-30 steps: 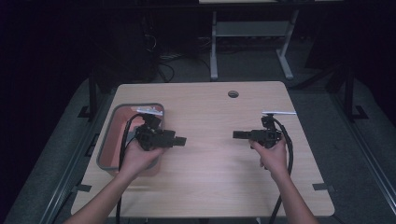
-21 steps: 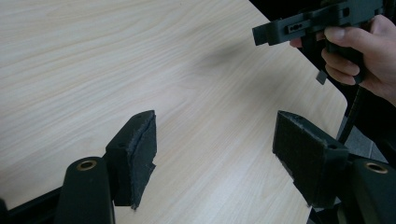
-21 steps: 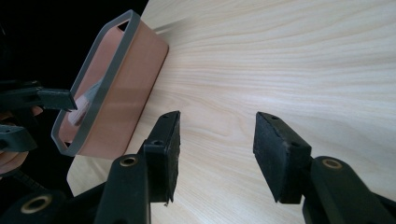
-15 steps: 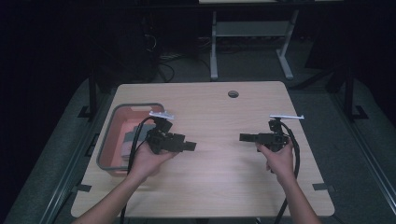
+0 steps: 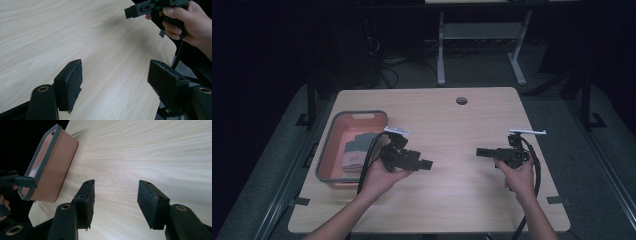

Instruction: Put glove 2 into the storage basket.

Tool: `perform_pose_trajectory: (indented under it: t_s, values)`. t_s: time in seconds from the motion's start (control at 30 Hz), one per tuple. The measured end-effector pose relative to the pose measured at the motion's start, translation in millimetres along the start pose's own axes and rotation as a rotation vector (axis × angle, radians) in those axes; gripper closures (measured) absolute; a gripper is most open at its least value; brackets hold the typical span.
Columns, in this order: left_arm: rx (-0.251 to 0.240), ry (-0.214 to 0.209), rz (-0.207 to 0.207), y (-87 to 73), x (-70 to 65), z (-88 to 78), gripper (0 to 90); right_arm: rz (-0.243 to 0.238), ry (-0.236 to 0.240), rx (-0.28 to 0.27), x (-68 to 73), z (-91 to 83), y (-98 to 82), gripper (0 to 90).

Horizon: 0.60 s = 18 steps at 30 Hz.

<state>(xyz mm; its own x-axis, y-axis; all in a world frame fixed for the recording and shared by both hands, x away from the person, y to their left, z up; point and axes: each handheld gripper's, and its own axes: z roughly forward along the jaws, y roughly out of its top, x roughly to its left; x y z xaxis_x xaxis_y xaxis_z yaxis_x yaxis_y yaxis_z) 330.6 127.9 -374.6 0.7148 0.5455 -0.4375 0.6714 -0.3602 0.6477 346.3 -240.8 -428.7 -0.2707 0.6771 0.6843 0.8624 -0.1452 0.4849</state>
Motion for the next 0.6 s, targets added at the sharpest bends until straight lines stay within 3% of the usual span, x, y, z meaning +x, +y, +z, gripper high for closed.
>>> perform_pose_trajectory:
  t_s: [0.6]
  values:
    - [0.022,-0.027,0.018,-9.3,-9.1,21.1,26.6,0.030,-0.003,-0.022,-20.0,-14.3,-14.4,44.3]
